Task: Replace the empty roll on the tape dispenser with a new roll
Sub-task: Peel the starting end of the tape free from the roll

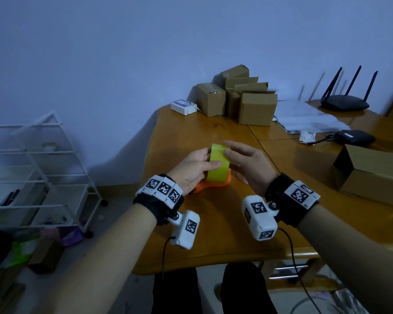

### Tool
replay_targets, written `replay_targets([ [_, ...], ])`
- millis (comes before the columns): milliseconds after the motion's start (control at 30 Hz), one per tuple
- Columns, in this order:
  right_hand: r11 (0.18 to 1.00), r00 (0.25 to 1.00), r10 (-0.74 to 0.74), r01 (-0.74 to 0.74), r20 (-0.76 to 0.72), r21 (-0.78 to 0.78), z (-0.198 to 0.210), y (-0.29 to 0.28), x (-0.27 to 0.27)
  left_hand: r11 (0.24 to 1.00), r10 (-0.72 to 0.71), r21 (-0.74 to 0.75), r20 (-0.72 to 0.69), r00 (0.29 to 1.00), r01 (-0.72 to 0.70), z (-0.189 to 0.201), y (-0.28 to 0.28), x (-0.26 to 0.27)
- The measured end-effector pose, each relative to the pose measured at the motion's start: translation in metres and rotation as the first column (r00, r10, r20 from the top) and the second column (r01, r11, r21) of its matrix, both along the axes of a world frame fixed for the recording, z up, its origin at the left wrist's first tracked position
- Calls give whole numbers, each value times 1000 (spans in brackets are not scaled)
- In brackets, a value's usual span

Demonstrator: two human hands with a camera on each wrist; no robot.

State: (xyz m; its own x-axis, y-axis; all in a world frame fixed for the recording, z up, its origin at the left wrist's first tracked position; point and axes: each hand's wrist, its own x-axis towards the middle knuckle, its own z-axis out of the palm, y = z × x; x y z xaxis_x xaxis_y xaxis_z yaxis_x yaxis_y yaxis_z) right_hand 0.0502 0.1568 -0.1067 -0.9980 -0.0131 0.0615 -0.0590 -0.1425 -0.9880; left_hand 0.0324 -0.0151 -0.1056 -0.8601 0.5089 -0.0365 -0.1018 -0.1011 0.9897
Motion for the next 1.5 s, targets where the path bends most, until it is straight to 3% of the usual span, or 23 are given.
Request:
replay_targets([
  [433,982,986,-123,138,-112,133,-1,-2,-3,998,-63,-20,-45,997,62,-3,-1,4],
  [733,888,940,-212,299,-267,349,-4,-11,3,998,-58,-17,-19,998,57,-3,2,3],
  [1000,864,941,-195,298,-276,405,-3,-13,4,996,-64,-70,-35,997,62,-1,-4,3],
  [1267,941,969,-147,199,-199,273,4,-13,7,997,-33,-74,-25,999,31,-5,-5,-1],
  [1500,942,974,-119,171,-192,287,5,-5,6,997,-35,-65,-1,999,35,-6,-5,-4],
])
